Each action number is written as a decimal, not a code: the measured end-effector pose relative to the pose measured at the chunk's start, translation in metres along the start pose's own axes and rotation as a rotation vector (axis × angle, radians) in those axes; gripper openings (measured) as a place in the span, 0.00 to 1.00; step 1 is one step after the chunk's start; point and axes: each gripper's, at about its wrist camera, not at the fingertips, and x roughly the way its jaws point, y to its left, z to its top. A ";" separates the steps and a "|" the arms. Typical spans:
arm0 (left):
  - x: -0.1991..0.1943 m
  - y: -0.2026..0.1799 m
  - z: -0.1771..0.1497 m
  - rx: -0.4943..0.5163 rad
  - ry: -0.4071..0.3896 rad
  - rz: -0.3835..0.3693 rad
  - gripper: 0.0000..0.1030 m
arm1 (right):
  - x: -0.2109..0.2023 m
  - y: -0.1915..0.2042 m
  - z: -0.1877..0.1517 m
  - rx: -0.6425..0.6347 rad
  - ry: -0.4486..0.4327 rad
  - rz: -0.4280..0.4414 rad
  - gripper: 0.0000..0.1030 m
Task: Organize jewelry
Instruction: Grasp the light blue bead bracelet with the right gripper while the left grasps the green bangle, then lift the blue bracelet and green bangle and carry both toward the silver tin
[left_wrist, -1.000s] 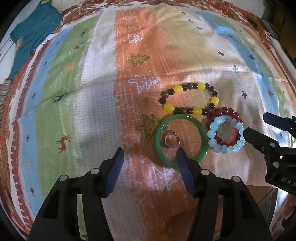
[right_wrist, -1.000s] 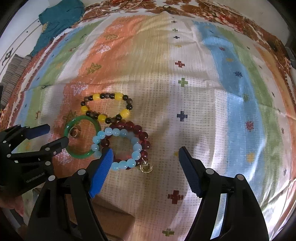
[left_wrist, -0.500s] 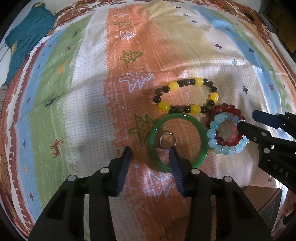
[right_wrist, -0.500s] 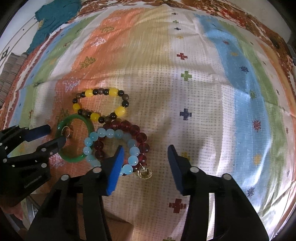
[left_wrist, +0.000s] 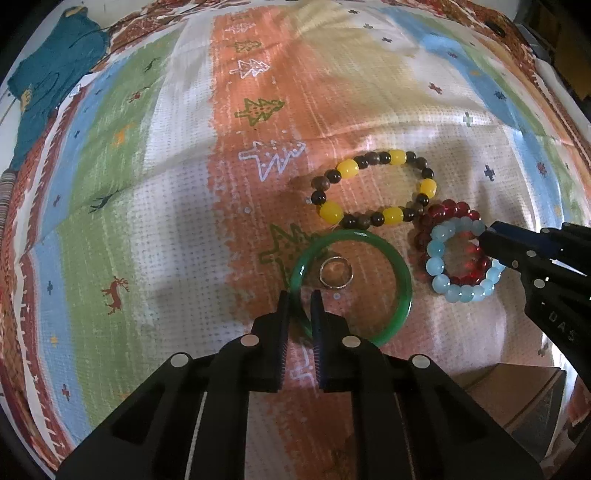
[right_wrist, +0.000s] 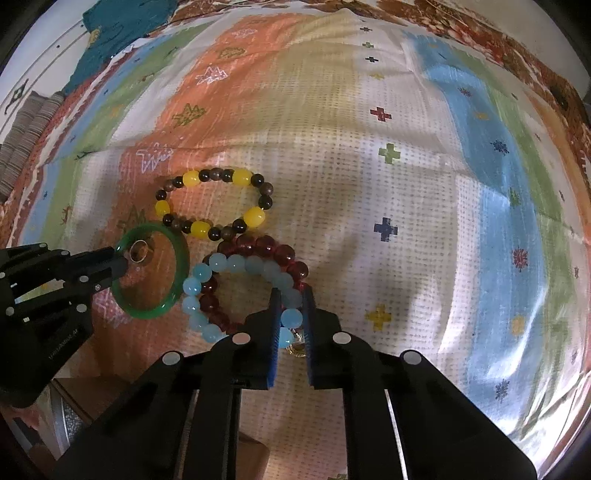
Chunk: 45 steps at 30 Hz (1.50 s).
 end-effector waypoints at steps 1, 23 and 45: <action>-0.003 0.003 0.001 -0.009 -0.006 -0.007 0.08 | -0.002 0.000 0.001 0.000 -0.007 -0.001 0.12; -0.041 0.017 0.005 -0.040 -0.081 -0.004 0.07 | -0.060 -0.002 0.008 0.000 -0.162 0.025 0.12; -0.081 0.009 -0.009 -0.018 -0.161 0.018 0.08 | -0.093 -0.007 -0.009 0.008 -0.224 0.016 0.12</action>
